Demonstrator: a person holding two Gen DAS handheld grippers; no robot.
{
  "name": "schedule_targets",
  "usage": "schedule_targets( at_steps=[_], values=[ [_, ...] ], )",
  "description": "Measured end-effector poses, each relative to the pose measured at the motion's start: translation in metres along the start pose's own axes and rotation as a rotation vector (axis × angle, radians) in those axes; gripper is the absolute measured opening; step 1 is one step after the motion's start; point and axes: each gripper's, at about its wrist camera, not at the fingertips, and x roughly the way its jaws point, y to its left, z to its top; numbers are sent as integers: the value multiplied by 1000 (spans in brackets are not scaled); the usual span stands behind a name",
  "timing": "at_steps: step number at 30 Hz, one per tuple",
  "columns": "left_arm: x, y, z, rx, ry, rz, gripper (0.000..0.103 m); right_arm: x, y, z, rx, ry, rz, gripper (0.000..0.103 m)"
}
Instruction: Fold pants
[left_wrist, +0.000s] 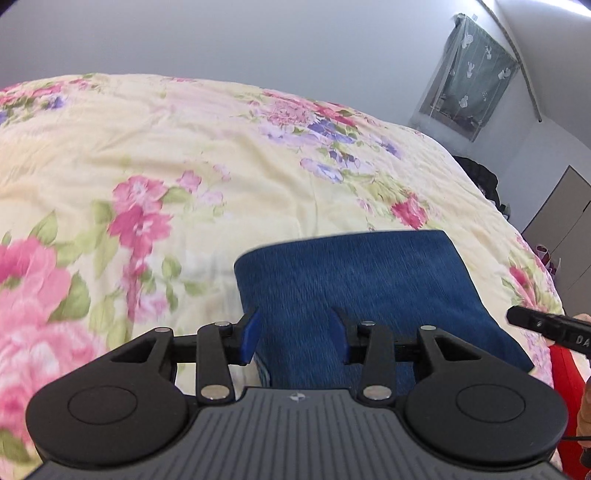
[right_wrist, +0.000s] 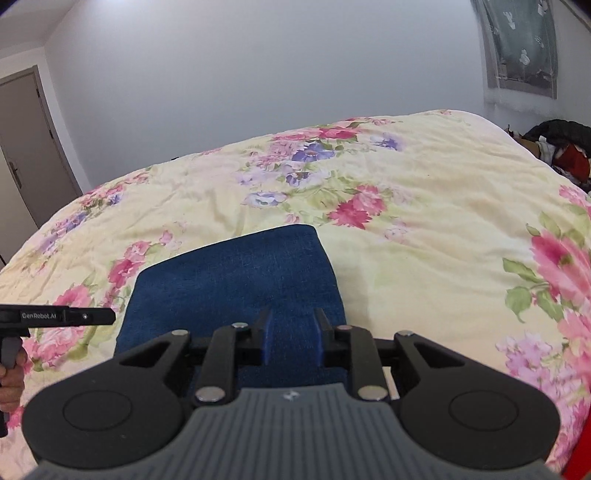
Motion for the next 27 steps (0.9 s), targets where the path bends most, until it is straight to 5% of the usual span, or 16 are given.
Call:
schedule_targets(
  at_steps=[5, 8, 14, 21, 24, 27],
  values=[
    [40, 5, 16, 32, 3, 20, 44, 44, -11, -5, 36, 65, -45, 12],
    [65, 7, 20, 67, 25, 46, 44, 61, -29, -15, 95, 112, -45, 0],
    [93, 13, 19, 55, 57, 50, 47, 77, -31, -26, 73, 126, -71, 0],
    [51, -4, 14, 74, 27, 56, 43, 49, -28, -24, 77, 85, -62, 0],
    [19, -23, -3, 97, 21, 15, 43, 20, -13, -28, -7, 34, -86, 21],
    [-7, -42, -24, 108, 24, -16, 43, -3, -1, -34, -57, 5, -86, 21]
  ],
)
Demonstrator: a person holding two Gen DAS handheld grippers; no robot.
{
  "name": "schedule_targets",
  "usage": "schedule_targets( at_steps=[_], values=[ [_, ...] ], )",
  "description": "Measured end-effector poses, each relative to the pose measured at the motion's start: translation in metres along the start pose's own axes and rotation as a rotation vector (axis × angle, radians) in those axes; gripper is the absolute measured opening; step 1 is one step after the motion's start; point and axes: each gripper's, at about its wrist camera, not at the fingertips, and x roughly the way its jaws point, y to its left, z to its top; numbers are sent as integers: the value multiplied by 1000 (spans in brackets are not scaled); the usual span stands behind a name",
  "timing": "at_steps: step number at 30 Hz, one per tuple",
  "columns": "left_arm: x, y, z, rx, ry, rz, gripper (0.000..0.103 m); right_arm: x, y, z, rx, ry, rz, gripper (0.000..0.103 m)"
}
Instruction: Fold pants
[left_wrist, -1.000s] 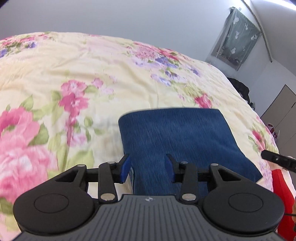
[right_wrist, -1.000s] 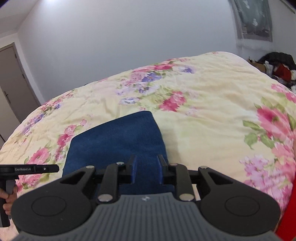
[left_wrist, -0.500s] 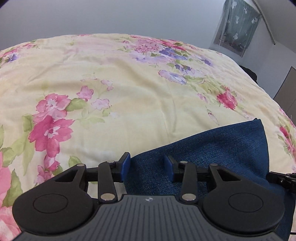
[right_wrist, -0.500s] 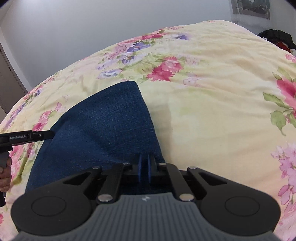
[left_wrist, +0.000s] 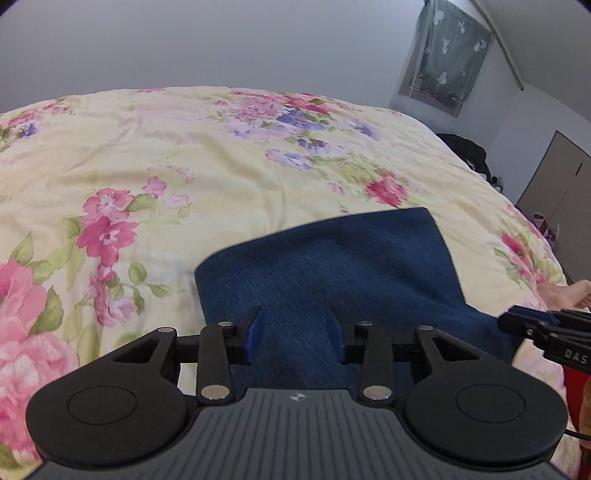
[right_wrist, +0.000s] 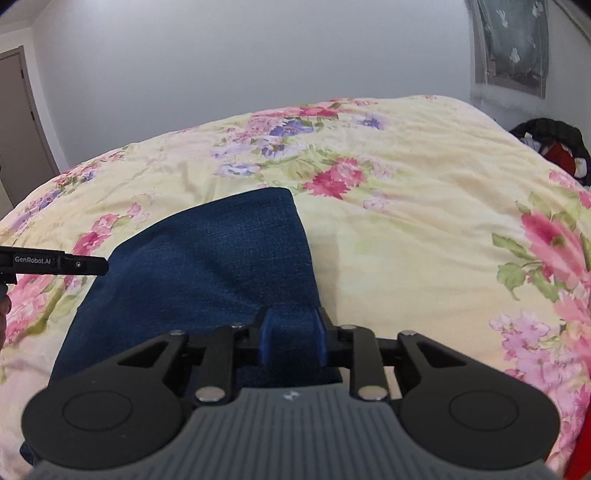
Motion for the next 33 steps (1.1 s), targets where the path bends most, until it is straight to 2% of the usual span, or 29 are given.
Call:
schedule_targets(
  at_steps=[3, 6, 10, 17, 23, 27, 29, 32, 33],
  values=[
    [-16, -16, -21, 5, 14, -21, 43, -10, 5, -7, -38, -7, -8, 21],
    [-24, -30, -45, 41, 46, -12, 39, -7, 3, -16, -32, 43, -29, 21],
    [-27, -40, -76, 49, 95, -17, 36, 3, -6, -34, 10, 124, -14, 21],
    [-23, -45, -113, 92, 156, 29, 35, 10, -20, -45, 107, 167, 32, 21],
    [-37, -49, -117, 94, 153, 42, 35, 11, -21, -48, 120, 170, 38, 20],
    [-53, -49, -105, 105, 125, 54, 35, 5, -22, -45, 124, 149, 51, 21],
    [-59, -46, -95, 117, 95, 78, 36, -1, -27, -42, 146, 131, 72, 24],
    [-62, -37, -80, 98, 68, 96, 41, -11, -36, -34, 217, 83, 132, 41],
    [-61, -33, -74, 85, 63, 100, 42, -13, -38, -32, 233, 69, 139, 50]
  ],
)
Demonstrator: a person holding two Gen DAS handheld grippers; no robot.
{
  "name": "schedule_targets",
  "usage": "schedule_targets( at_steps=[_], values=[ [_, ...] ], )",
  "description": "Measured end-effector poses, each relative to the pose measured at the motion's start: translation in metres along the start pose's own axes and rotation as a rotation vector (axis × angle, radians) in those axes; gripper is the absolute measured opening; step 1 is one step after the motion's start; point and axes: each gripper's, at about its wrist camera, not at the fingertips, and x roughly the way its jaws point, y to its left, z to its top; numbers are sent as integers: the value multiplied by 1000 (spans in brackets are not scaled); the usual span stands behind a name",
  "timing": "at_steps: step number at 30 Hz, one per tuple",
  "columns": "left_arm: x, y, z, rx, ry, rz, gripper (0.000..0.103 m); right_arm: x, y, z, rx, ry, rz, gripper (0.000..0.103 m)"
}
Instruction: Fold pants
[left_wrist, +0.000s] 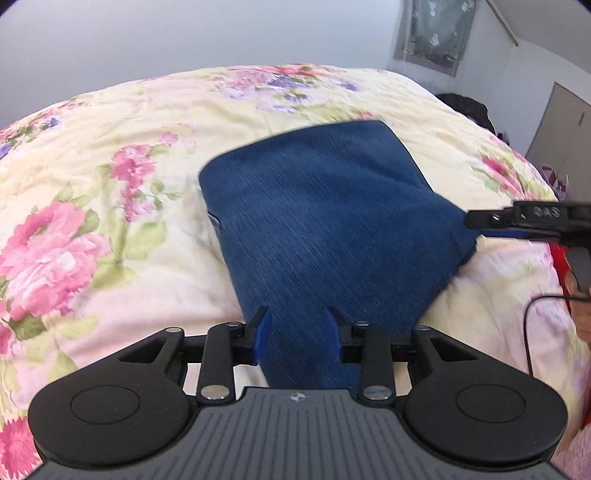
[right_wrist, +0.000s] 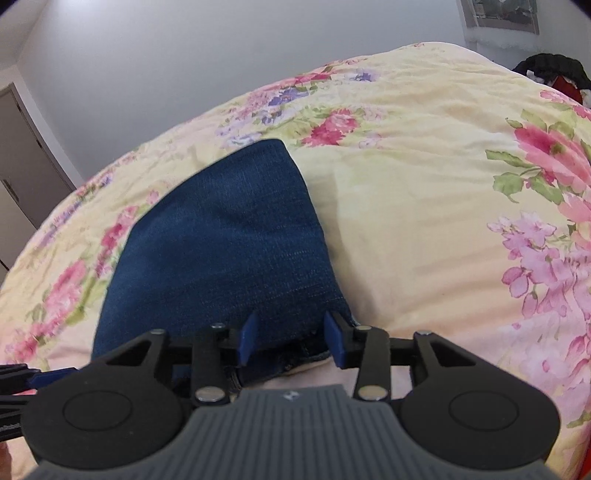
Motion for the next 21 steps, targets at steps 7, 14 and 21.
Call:
schedule_targets(
  at_steps=[7, 14, 21],
  values=[
    [16, 19, 24, -33, -17, 15, 54, 13, -22, 11, 92, 29, -9, 69],
    [49, 52, 34, -195, 2, -123, 68, 49, -41, 20, 206, 134, 113, 71],
    [100, 114, 21, -545, 19, -355, 69, 90, -60, 44, 303, 223, 266, 71]
  ],
)
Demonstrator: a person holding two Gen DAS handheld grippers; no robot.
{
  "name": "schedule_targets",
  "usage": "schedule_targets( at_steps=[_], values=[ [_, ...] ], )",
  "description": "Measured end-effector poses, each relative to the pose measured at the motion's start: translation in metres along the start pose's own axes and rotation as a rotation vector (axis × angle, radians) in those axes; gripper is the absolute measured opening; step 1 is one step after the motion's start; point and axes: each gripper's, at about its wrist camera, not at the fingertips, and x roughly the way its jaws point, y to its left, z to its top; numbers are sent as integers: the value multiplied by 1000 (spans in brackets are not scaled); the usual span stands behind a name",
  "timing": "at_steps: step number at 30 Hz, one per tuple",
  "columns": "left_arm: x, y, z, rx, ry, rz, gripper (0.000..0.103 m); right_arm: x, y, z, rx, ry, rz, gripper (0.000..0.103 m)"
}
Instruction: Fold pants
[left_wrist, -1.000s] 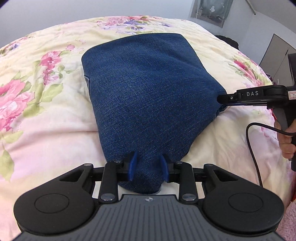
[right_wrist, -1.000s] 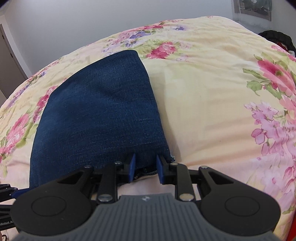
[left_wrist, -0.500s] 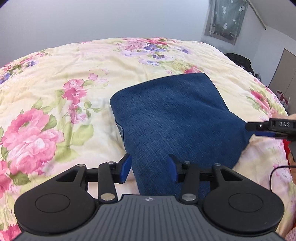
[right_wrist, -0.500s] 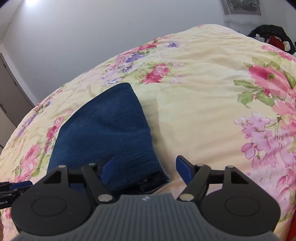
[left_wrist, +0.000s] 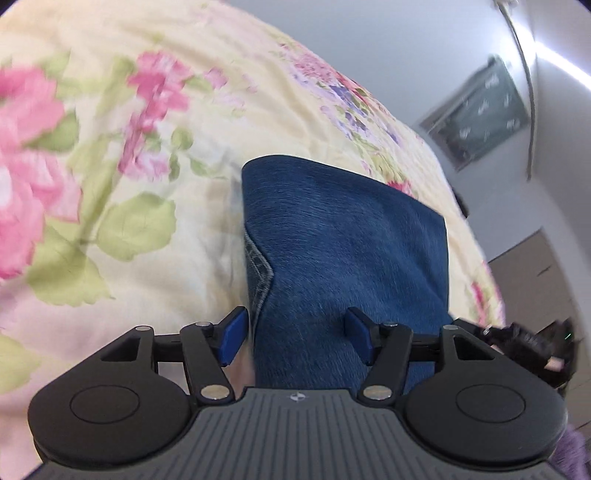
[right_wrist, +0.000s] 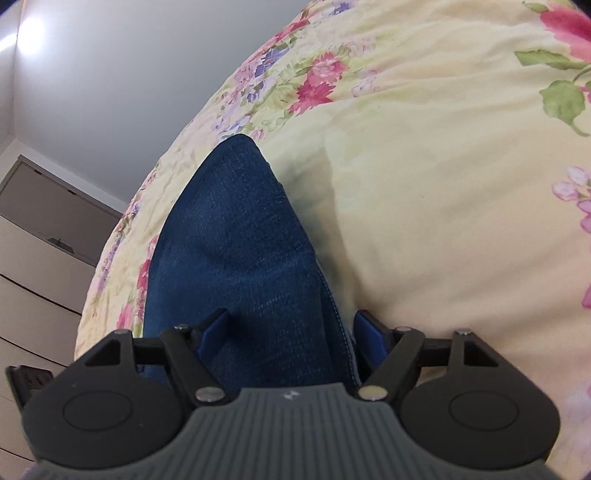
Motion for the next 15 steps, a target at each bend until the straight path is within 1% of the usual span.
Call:
schedule_targets(
  at_steps=[2, 3, 4, 6, 7, 8, 10, 11, 13, 15],
  values=[
    [9, 14, 3, -73, -2, -69, 69, 8, -4, 7, 22, 18, 35, 68],
    [13, 18, 4, -97, -2, -91, 67, 11, -7, 11, 30, 29, 56, 66],
    [16, 20, 4, -108, -4, -108, 63, 15, -9, 14, 39, 36, 73, 63],
    [19, 21, 6, -106, -9, -118, 60, 22, -13, 18, 72, 40, 102, 55],
    [19, 21, 6, -99, -13, -118, 56, 24, -15, 19, 85, 38, 106, 48],
    [18, 22, 6, -96, -16, -122, 52, 26, -16, 20, 88, 36, 107, 45],
    [15, 21, 6, -89, -21, -127, 45, 22, -16, 18, 72, 31, 103, 36],
    [13, 21, 6, -87, -24, -128, 41, 20, -13, 17, 59, 27, 99, 34],
    [10, 18, 8, -75, -29, -125, 38, 12, -7, 16, 37, 10, 98, 27],
    [5, 10, 11, -45, -33, -111, 34, 4, 1, 16, 24, -9, 107, 23]
  ],
)
